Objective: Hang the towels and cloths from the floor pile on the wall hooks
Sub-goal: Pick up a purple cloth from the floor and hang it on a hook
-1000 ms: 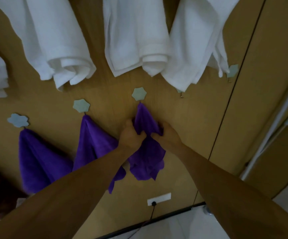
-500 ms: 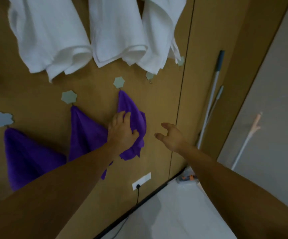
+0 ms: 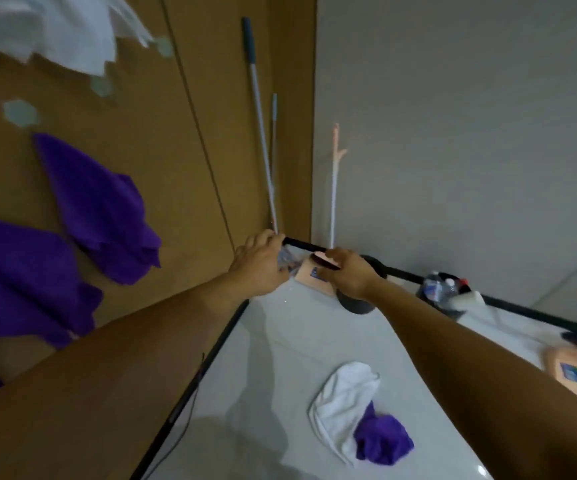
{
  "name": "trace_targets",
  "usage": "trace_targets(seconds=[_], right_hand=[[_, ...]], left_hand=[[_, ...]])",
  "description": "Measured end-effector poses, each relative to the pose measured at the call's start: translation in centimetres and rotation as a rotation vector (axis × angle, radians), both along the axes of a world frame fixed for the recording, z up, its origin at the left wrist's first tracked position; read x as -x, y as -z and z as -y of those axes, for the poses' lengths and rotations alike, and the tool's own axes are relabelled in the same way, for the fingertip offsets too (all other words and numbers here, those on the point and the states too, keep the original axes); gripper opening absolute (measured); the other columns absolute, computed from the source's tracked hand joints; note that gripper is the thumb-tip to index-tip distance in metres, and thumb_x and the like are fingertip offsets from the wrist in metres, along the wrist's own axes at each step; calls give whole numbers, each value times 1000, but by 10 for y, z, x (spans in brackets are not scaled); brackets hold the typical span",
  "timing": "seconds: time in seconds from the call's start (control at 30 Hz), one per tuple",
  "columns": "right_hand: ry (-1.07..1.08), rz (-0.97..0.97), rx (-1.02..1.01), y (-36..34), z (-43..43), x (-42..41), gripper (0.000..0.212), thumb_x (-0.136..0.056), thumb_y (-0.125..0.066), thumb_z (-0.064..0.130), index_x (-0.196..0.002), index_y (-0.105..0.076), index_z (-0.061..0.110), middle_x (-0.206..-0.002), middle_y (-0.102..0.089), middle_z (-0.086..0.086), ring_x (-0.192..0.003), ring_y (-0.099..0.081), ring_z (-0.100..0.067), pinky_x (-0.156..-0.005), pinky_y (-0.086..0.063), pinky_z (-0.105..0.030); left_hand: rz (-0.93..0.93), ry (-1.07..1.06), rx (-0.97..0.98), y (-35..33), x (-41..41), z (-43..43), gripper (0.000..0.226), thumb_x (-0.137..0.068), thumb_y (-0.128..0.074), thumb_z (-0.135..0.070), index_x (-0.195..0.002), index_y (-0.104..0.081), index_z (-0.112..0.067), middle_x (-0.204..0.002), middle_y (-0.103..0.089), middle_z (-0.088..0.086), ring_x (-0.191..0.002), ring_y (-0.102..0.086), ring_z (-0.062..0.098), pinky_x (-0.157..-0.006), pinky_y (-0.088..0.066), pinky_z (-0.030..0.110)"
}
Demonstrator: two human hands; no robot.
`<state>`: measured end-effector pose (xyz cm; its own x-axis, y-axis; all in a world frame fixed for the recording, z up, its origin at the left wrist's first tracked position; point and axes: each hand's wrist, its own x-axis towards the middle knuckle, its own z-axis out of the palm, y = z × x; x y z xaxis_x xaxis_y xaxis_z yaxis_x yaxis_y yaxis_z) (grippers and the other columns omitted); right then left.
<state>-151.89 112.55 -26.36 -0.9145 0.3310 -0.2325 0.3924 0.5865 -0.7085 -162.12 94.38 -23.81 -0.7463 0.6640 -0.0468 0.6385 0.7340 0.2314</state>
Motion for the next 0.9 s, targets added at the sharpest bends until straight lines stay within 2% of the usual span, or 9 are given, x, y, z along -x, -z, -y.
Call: trace_targets(seconds=[0.1, 0.13, 0.2, 0.3, 0.47, 0.6, 0.77, 0.9], right_hand=[[84, 40, 22, 16, -45, -58, 45, -88, -66, 33, -130, -55, 20, -126, -59, -6, -89, -56, -12, -70, -41, -14], [120, 65, 25, 23, -63, -81, 42, -88, -65, 31, -128, -57, 18, -126, -60, -8, -90, -58, -16, -71, -43, -15], [202, 113, 25, 41, -97, -128, 40, -90, -63, 32, -127, -57, 16, -126, -60, -12, -104, -60, -28, -81, -47, -25], [350, 200, 51, 71, -139, -190, 47, -91, -60, 37, -134, -51, 20, -134, -55, -9, -114, -58, -27, -89, -46, -31], [513, 317, 132, 143, -173, -277, 49, -91, -58, 38, -136, -49, 19, -134, -56, -9, -116, -57, -26, -95, -46, -34], [615, 453, 225, 233, -180, -333, 49, -91, -58, 37, -136, -49, 19, -132, -57, -9, -114, -58, -25, -94, -43, -31], [710, 606, 313, 387, -177, -381, 46, -92, -56, 32, -135, -50, 16, -127, -60, -10, -112, -59, -26, -95, -45, -30], [640, 696, 316, 532, -163, -394, 41, -94, -53, 26, -133, -54, 12, -135, -57, -9, -122, -53, -28, -96, -43, -30]], left_hand=[[55, 117, 23, 14, -35, -65, 69, -85, -59, -39, -145, -30, -20, -148, -28, 6, -134, -29, 30, -108, -32, 42], [78, 171, 36, 21, -51, -91, 68, -85, -59, -37, -144, -31, -20, -147, -29, 7, -133, -30, 31, -107, -33, 43], [131, 264, 80, 39, -86, -139, 69, -85, -59, -37, -145, -30, -21, -149, -28, 6, -134, -30, 31, -108, -32, 43], [222, 356, 136, 74, -140, -197, 68, -87, -58, -39, -146, -29, -22, -150, -26, 4, -134, -30, 28, -108, -33, 42], [341, 495, 270, 152, -205, -252, 67, -89, -57, -37, -147, -28, -22, -153, -25, 3, -138, -26, 26, -111, -30, 41], [450, 530, 349, 242, -241, -277, 65, -90, -57, -35, -147, -30, -20, -150, -29, 5, -135, -31, 26, -109, -33, 39], [546, 595, 466, 401, -279, -287, 61, -86, -56, -35, -143, -36, -21, -145, -38, 4, -130, -39, 24, -104, -39, 37], [544, 634, 552, 541, -295, -293, 64, -86, -57, -36, -144, -34, -19, -147, -35, 6, -135, -33, 26, -108, -34, 39]])
